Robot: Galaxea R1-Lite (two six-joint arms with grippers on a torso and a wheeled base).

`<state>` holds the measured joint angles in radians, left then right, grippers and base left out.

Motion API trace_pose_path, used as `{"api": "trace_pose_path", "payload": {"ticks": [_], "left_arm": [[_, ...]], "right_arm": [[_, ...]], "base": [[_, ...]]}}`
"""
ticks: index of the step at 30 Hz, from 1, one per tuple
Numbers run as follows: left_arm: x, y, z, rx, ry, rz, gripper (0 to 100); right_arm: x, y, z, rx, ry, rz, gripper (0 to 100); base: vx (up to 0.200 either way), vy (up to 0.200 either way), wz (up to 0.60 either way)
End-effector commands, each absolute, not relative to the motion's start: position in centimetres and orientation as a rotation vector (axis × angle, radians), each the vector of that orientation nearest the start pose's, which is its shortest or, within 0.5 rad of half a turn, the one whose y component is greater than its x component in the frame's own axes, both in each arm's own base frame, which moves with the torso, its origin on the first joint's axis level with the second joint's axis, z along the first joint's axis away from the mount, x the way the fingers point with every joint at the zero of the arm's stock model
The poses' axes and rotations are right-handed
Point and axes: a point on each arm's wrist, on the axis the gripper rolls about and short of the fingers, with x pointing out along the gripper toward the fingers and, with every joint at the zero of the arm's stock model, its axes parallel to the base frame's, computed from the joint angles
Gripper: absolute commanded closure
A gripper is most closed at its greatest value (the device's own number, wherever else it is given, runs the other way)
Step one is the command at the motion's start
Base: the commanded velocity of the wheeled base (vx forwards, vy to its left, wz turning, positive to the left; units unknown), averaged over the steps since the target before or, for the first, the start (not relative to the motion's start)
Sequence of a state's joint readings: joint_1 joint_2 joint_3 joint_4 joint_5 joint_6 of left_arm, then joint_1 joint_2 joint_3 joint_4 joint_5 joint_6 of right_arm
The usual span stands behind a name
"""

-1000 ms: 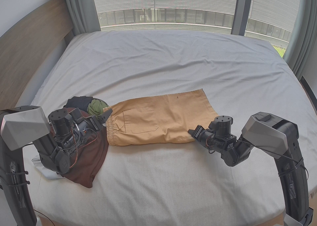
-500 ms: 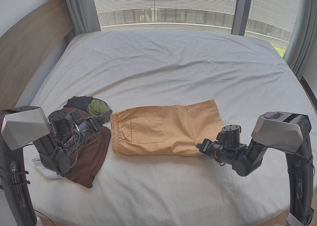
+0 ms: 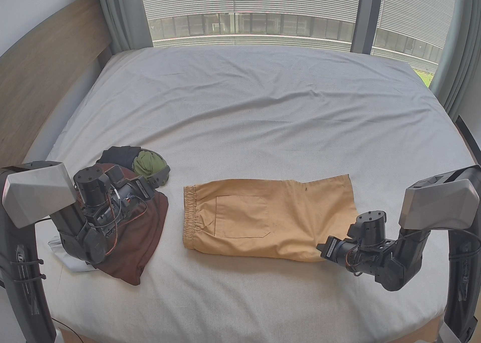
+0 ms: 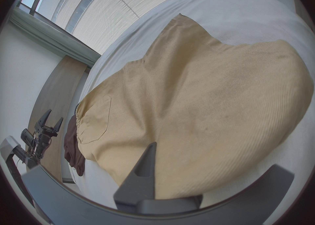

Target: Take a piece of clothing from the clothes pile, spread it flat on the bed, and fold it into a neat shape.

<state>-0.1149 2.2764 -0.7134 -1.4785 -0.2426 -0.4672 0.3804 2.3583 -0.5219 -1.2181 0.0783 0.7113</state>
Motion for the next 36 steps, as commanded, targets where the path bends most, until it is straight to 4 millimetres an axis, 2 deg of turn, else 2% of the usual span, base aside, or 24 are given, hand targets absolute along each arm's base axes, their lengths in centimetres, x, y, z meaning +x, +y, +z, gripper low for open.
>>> {"api": "trace_pose_path", "payload": {"ticks": [1,10,11,16,21,23,29,36], "left_arm": [[37.0,-4.8,4.5,-0.467,0.168,-0.331,0],[37.0,-5.1,3.5,-0.469,0.191,-0.333,0],[37.0,-5.2,3.3,-0.472,0.197,-0.333,0],[36.6,-5.9,2.9,-0.543,0.235,-0.342,0],[36.3,-6.7,2.6,-0.609,0.268,-0.352,0],[36.4,-7.3,2.5,-0.64,0.276,-0.358,0],[36.3,-7.4,1.6,-0.653,0.31,-0.342,0],[36.1,-7.9,-0.2,-0.637,0.355,-0.335,0]], "right_arm": [[28.2,11.6,-4.3,0.571,0.781,0.193,100],[28.1,11.6,-5.7,0.564,0.793,0.191,100],[28.0,11.6,-5.8,0.564,0.794,0.19,0],[27.4,11.5,-5.6,0.559,0.81,0.193,0],[25.3,12.0,-5.3,0.528,0.866,0.217,0],[23.7,12.5,-4.8,0.508,0.897,0.25,0],[21.8,14.1,-2.5,0.504,0.835,0.384,0],[21.8,15.2,-0.4,0.528,0.751,0.47,0]], "base": [[0.0,0.0,0.0],[0.0,0.0,0.0],[0.0,0.0,0.0],[0.0,0.0,0.0],[0.0,0.0,0.0],[0.0,0.0,0.0],[0.0,0.0,0.0],[0.0,0.0,0.0]]}}
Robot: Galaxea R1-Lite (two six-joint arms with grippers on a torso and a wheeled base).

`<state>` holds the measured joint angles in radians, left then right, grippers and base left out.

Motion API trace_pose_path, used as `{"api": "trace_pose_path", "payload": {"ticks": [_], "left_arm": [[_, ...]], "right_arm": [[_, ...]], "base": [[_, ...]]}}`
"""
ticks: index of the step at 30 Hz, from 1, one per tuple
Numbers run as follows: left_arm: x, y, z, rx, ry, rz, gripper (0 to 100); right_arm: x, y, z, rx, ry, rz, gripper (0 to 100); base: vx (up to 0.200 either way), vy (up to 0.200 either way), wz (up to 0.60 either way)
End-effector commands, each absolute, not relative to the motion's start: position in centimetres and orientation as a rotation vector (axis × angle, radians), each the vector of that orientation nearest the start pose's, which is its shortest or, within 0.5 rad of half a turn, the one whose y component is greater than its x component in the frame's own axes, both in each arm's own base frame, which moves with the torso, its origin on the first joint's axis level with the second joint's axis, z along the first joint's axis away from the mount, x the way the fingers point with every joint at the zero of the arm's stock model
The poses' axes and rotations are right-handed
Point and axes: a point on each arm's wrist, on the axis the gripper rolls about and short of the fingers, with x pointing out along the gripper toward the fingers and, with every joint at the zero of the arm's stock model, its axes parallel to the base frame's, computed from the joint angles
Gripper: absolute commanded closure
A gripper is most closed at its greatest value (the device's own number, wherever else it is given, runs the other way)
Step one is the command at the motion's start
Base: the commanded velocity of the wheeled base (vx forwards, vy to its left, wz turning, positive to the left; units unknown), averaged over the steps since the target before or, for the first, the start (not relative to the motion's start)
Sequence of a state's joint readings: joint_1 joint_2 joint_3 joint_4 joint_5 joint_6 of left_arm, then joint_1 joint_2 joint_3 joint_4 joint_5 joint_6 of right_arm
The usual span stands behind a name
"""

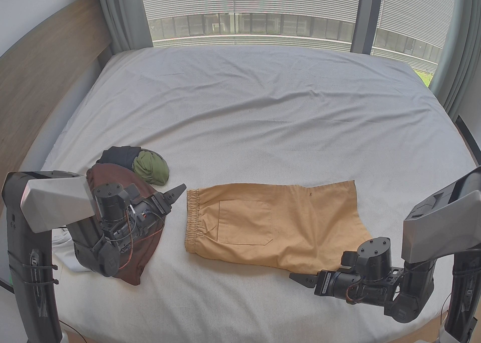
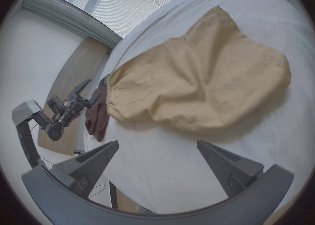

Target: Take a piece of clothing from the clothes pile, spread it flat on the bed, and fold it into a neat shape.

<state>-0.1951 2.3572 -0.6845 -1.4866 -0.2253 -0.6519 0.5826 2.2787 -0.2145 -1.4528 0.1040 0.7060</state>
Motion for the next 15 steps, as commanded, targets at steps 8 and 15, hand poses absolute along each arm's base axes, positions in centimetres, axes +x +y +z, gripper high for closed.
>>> {"api": "trace_pose_path", "payload": {"ticks": [8,15], "left_arm": [[36.1,-8.6,-1.1,-0.633,0.388,-0.355,0],[36.3,-8.5,-3.2,-0.632,0.43,-0.343,0]], "right_arm": [[24.3,16.1,0.7,0.579,0.665,0.518,0],[25.4,15.7,0.8,0.657,0.671,0.536,0]], "base": [[0.0,0.0,0.0],[0.0,0.0,0.0]]}}
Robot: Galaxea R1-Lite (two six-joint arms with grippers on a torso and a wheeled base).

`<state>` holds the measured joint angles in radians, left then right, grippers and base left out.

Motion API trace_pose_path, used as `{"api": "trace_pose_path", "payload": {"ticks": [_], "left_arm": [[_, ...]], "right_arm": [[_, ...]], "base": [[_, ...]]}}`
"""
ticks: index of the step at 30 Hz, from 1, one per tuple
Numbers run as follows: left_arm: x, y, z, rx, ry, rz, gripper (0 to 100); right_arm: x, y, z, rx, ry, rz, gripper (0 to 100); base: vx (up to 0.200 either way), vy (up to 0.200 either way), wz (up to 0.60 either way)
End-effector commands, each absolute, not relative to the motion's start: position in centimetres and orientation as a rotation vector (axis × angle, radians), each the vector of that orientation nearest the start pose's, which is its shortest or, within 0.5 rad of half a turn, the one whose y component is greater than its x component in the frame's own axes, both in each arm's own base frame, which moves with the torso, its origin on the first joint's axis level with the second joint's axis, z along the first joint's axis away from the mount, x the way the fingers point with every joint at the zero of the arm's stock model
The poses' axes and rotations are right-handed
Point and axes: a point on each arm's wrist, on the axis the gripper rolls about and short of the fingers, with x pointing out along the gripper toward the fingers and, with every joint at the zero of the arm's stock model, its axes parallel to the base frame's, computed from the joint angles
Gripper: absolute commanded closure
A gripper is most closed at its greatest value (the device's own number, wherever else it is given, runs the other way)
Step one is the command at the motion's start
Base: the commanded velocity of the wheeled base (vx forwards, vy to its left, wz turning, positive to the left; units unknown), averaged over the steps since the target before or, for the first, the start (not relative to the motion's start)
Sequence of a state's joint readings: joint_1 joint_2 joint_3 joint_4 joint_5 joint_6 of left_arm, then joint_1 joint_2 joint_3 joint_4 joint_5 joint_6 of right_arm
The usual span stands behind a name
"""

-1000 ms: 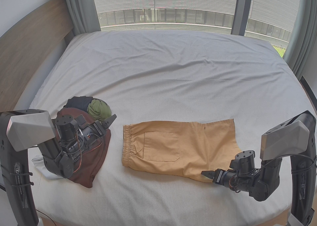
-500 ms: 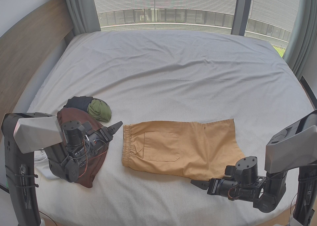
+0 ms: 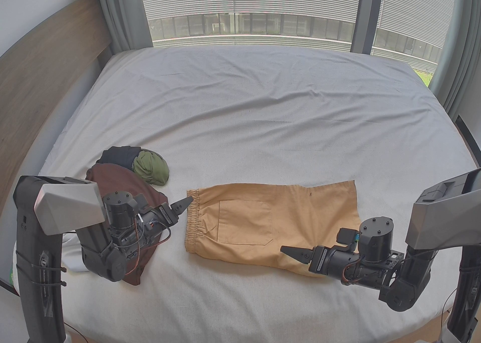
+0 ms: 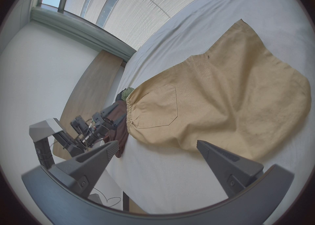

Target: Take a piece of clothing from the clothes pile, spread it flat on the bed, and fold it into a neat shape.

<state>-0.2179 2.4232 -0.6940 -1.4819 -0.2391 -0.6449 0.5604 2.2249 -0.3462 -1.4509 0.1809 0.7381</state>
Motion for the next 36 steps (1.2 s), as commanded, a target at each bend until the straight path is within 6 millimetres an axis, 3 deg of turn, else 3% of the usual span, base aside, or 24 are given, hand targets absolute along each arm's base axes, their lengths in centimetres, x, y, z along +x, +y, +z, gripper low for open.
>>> {"api": "trace_pose_path", "payload": {"ticks": [1,16,36], "left_arm": [[36.3,-8.5,-3.2,-0.632,0.43,-0.343,0],[35.8,-10.2,-7.5,-0.632,0.505,-0.377,0],[36.8,-12.8,-7.2,-0.73,0.488,-0.437,0]], "right_arm": [[25.4,15.7,0.8,0.657,0.671,0.536,0],[25.9,15.0,0.8,0.672,0.663,0.526,0],[26.2,14.8,0.9,0.677,0.655,0.517,0]], "base": [[0.0,0.0,0.0],[0.0,0.0,0.0],[0.0,0.0,0.0]]}}
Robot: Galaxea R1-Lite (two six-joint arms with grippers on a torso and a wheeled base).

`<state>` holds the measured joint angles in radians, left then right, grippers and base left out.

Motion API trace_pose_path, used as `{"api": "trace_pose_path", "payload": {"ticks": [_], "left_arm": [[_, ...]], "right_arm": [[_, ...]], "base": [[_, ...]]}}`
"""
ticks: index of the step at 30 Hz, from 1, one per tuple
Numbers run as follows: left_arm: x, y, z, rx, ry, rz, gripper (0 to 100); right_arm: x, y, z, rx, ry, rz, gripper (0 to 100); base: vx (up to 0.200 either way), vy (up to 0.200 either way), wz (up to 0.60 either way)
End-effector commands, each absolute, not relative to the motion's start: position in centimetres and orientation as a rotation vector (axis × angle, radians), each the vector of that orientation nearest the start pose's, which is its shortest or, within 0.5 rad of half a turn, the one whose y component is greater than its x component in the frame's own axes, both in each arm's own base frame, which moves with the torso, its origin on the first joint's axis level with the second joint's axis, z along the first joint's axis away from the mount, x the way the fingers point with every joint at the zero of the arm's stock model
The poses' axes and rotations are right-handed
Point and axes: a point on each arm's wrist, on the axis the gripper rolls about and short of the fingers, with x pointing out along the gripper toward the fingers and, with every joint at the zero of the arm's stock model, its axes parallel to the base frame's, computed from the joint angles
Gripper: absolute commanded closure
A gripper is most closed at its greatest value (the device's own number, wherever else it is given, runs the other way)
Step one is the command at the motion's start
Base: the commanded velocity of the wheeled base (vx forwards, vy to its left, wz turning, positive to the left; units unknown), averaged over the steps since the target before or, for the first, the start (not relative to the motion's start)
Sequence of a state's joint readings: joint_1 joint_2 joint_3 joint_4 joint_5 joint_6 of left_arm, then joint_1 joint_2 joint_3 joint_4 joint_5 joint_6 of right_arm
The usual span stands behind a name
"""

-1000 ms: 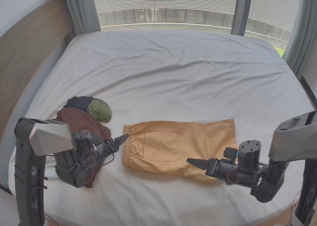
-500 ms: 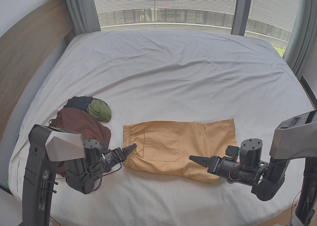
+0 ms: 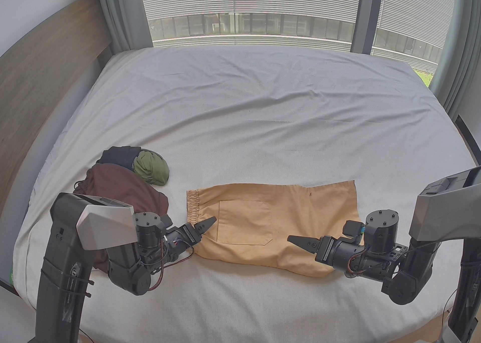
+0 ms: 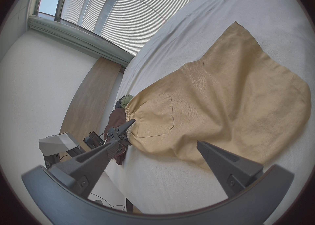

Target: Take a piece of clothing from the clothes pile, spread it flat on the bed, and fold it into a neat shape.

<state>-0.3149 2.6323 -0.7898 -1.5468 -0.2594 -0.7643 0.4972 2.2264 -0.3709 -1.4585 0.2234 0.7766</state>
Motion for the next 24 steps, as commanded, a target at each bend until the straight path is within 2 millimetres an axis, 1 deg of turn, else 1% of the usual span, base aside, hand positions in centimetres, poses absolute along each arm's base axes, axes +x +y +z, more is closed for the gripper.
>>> {"api": "trace_pose_path", "payload": {"ticks": [1,5,14,15,21,24], "left_arm": [[36.98,-12.82,-7.19,-0.731,0.482,-0.44,0],[37.23,-12.91,-7.5,-0.729,0.478,-0.442,0],[37.36,-13.14,-7.39,-0.741,0.474,-0.448,0],[37.36,-13.14,-7.39,-0.747,0.475,-0.446,100],[37.53,-12.94,-7.33,-0.751,0.469,-0.441,100],[37.53,-12.73,-6.62,-0.752,0.454,-0.434,100]], "right_arm": [[26.13,14.74,0.96,0.677,0.655,0.517,0],[26.14,14.8,0.98,0.676,0.654,0.519,0],[26.26,14.81,1.05,0.681,0.633,0.525,0],[26.26,14.86,1.06,0.681,0.629,0.529,0],[26.26,14.81,1.02,0.683,0.63,0.526,0],[26.28,14.82,0.49,0.68,0.644,0.52,0]], "base": [[0.0,0.0,0.0],[0.0,0.0,0.0],[0.0,0.0,0.0],[0.0,0.0,0.0],[0.0,0.0,0.0],[0.0,0.0,0.0]]}}
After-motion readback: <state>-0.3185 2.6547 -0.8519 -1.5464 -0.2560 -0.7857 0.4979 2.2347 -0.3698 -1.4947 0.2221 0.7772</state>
